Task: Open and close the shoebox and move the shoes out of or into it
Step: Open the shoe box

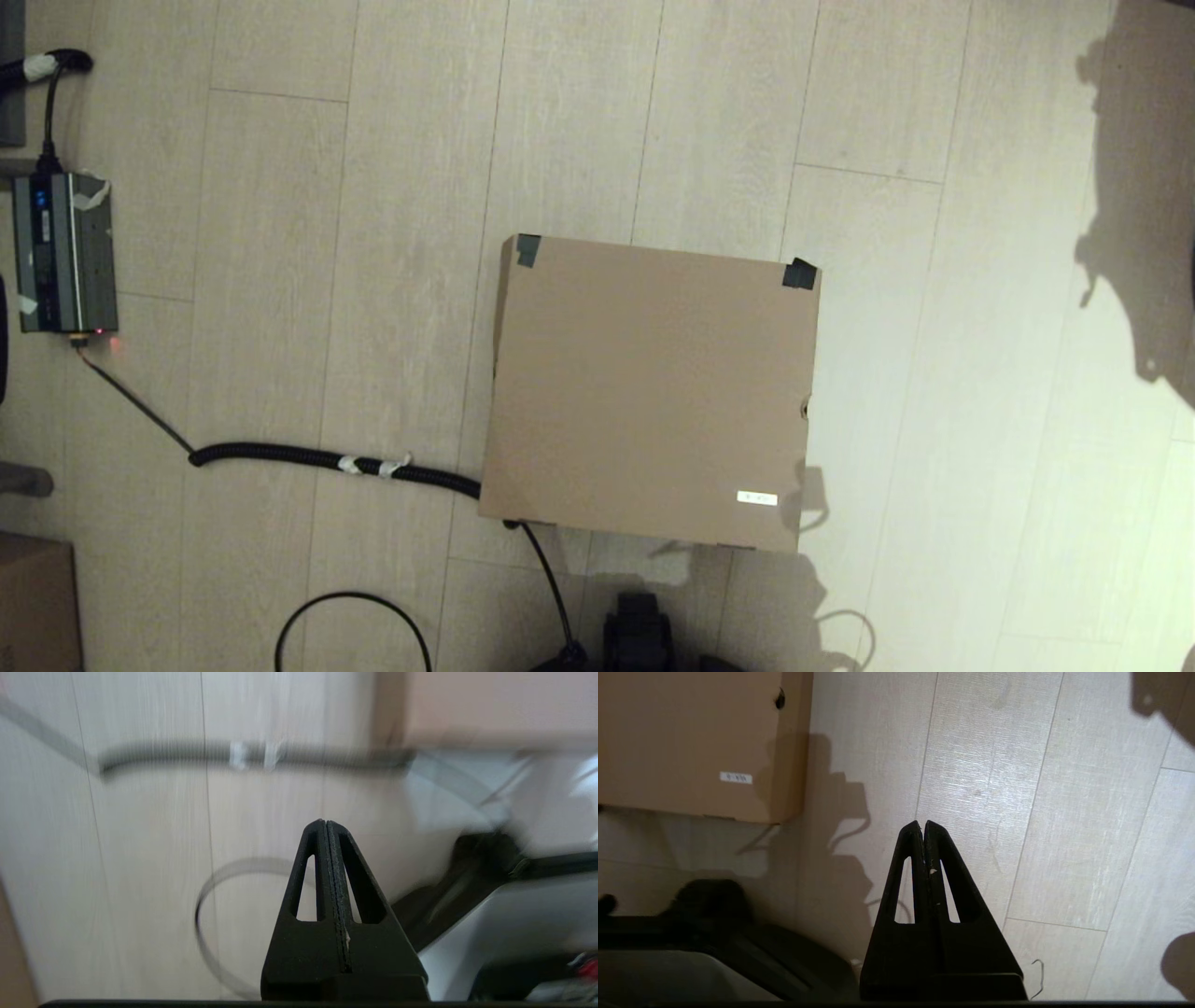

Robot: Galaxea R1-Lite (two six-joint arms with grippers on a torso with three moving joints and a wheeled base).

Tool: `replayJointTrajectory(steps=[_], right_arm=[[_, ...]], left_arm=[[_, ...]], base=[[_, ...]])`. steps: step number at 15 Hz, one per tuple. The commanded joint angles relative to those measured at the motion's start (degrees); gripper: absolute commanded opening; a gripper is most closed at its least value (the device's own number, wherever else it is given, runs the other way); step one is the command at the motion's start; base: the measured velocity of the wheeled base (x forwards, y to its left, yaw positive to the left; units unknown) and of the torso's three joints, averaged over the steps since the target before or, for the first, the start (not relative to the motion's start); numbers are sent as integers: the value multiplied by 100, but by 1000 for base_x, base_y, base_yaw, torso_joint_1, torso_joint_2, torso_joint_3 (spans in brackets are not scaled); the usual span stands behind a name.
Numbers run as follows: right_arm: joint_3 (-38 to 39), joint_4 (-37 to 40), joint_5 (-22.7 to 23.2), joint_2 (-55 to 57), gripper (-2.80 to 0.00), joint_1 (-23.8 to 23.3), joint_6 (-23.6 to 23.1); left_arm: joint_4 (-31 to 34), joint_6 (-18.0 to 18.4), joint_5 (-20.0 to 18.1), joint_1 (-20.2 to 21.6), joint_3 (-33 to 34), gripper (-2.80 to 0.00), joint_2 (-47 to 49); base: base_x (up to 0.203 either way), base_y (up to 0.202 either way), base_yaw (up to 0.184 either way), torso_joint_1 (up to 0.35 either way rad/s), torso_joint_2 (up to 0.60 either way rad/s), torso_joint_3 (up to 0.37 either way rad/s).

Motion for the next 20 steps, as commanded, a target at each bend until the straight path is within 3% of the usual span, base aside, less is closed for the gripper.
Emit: replayJointTrajectory(steps=[1, 3, 5, 9, 11, 14, 17, 20], right_arm=[[-528, 38, 17, 984, -280, 2, 211], [-1228, 41, 169, 2611, -280, 3, 756], [-1621, -279, 654, 4136, -280, 4, 1099], [-1944, -2084, 2641, 6847, -280, 1, 1408], [-2091, -3104, 3406, 8050, -280, -1, 1401], [-2239, -4363, 4122, 9464, -280, -4, 1182], [-2217, -5475, 4322, 10342, -280, -26, 992], [-2136, -6143, 4336, 10786, -280, -92, 975]], left_arm=[[112, -76, -171, 4, -607, -280, 531], [253, -680, -519, -2, -1620, -280, 1957], [252, -1444, -1068, -14, -2326, -280, 3626], [-553, -2680, -2868, -27, -2754, -280, 6164], [-1202, -2937, -3403, -29, -2805, -280, 7259], [-2353, -3116, -3788, -30, -2872, -280, 8850], [-3479, -3176, -3924, -31, -3015, -280, 10079], [-3863, -3200, -3959, -49, -3308, -280, 10609]], base=[[0, 0, 0, 0, 0, 0], [0, 0, 0, 0, 0, 0], [0, 0, 0, 0, 0, 0], [0, 0, 0, 0, 0, 0], [0, 0, 0, 0, 0, 0], [0, 0, 0, 0, 0, 0], [0, 0, 0, 0, 0, 0], [0, 0, 0, 0, 0, 0]])
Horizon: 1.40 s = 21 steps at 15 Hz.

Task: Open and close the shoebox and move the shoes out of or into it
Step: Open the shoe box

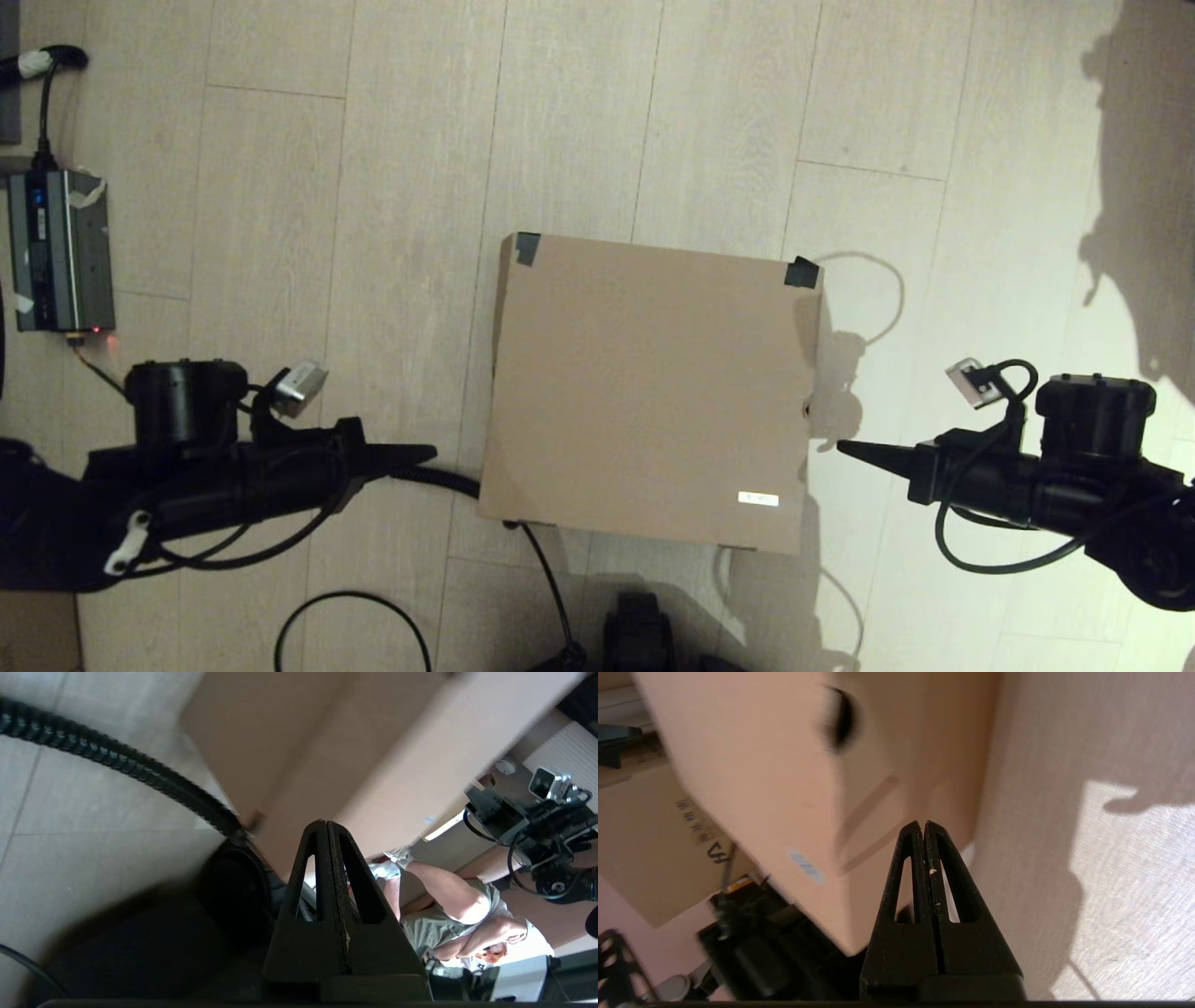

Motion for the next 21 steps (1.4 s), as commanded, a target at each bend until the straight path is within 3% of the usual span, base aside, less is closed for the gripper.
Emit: replayJointTrajectory(steps=[1, 4, 8, 12, 21], right_arm=[[35, -175, 25, 458, -280, -13, 25], [84, -727, 47, 874, -280, 12, 75], [118, -2270, -81, 1723, -280, 356, 459], [150, -2364, -93, 1724, -280, 575, 566], [444, -2364, 92, 792, -280, 585, 1526]], left_arm=[[-67, -16, -8, -54, -163, -280, 512], [-215, -19, 17, -158, -163, -280, 539], [-356, -16, 68, -206, -250, -280, 843], [-408, -16, 225, -233, -443, -280, 1169], [-751, -24, 242, -301, 63, -280, 1029]], base=[[0, 0, 0, 0, 0, 0], [0, 0, 0, 0, 0, 0], [0, 0, 0, 0, 0, 0], [0, 0, 0, 0, 0, 0], [0, 0, 0, 0, 0, 0]])
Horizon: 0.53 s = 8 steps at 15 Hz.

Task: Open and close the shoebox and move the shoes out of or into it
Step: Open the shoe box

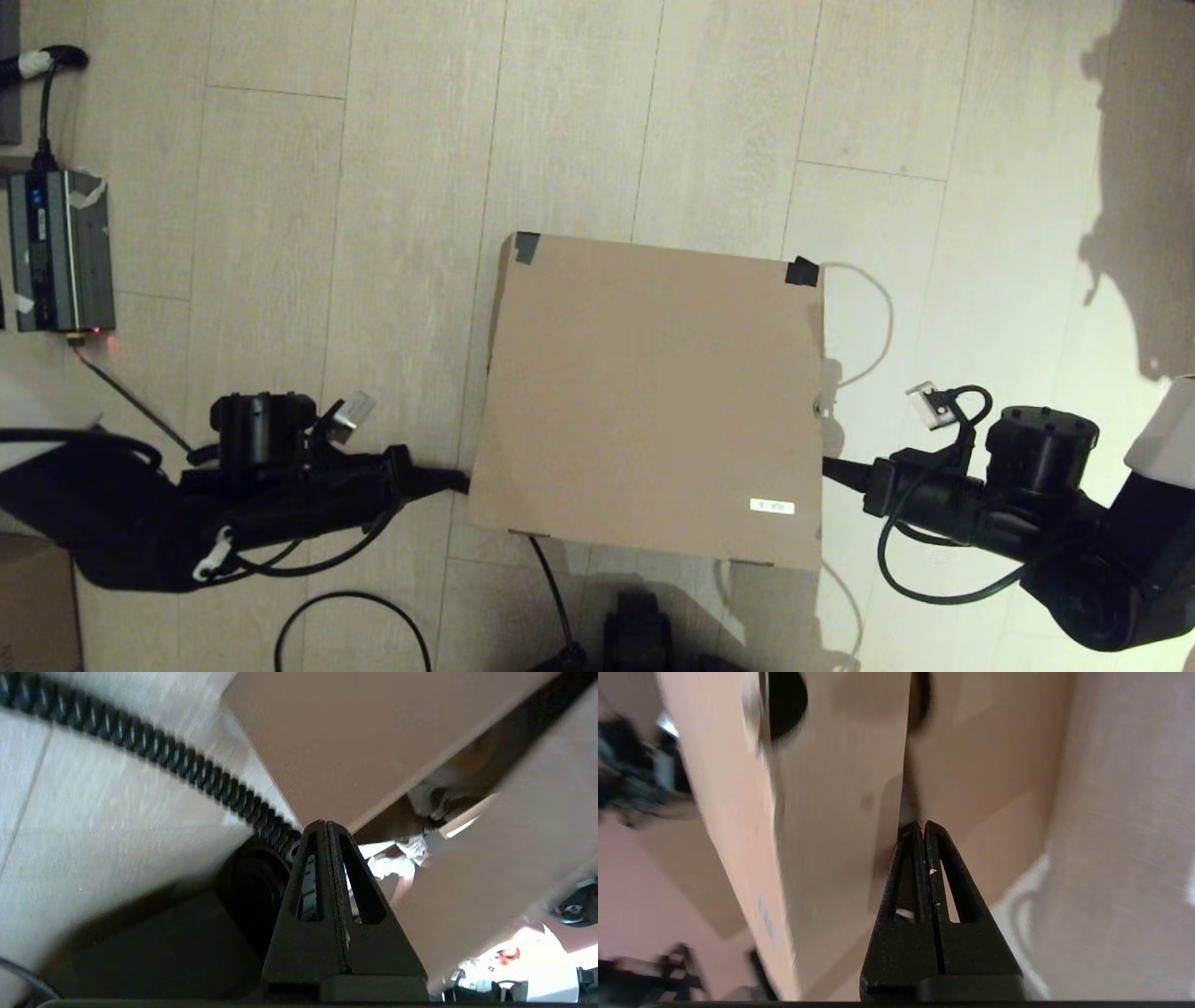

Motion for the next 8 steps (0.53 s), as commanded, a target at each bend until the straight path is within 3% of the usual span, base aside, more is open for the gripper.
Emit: replayJointTrajectory(steps=[1, 8], right_arm=[[-2, -51, 48, -283, -280, 2, 122], [-60, 176, 53, -1212, -280, 2, 507]], left_arm=[[-35, -18, -16, 5, 57, -280, -71], [29, -119, 217, -35, 363, -280, -1136]], base=[[0, 0, 0, 0, 0, 0], [0, 0, 0, 0, 0, 0]])
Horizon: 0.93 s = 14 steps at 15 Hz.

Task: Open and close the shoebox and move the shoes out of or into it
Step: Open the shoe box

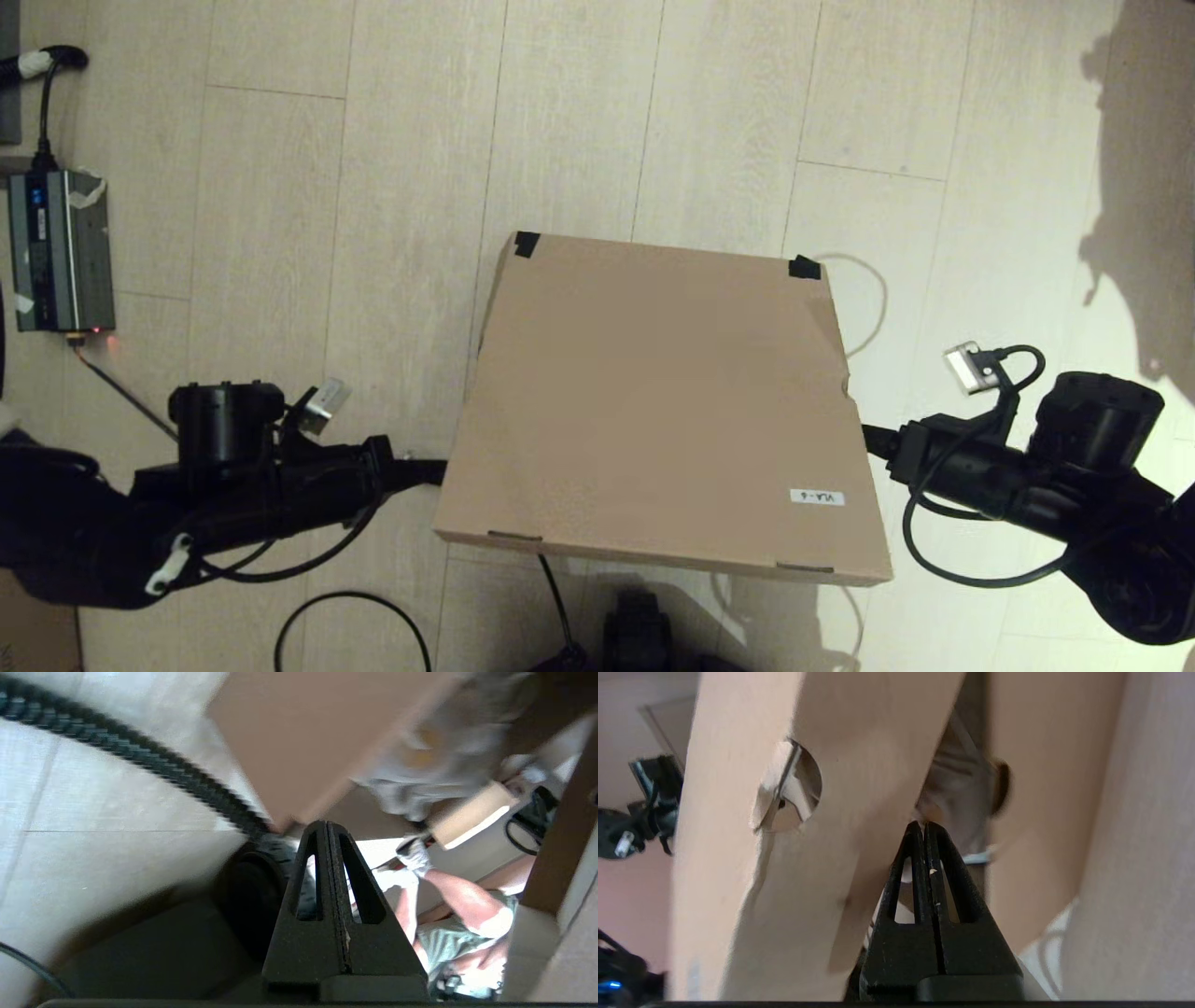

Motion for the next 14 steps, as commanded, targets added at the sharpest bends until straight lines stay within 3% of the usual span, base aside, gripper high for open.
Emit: replayJointTrajectory(steps=[1, 5, 7, 9, 12, 14], right_arm=[[-94, 141, 25, -486, -280, 2, 52], [-1044, 1422, 18, -1143, -280, 1, 109], [-1701, 2164, -9, -1299, -280, -3, 119], [-2314, 2706, -31, -1344, -280, -6, 195], [-2924, 2938, -168, -1346, -280, -40, 769], [-2937, 2942, -524, -1357, -280, -51, 768]], left_arm=[[-11, -111, -12, -110, 143, -280, -605], [154, -382, 4, -745, 365, -280, -1548], [242, -930, 2, -1059, 161, -280, -1878], [238, -1244, 33, -1167, -134, -280, -2022], [220, -1414, 258, -1256, -597, -280, -1981], [176, -1426, 264, -1266, -700, -280, -1972]], base=[[0, 0, 0, 0, 0, 0], [0, 0, 0, 0, 0, 0], [0, 0, 0, 0, 0, 0], [0, 0, 0, 0, 0, 0], [0, 0, 0, 0, 0, 0], [0, 0, 0, 0, 0, 0]])
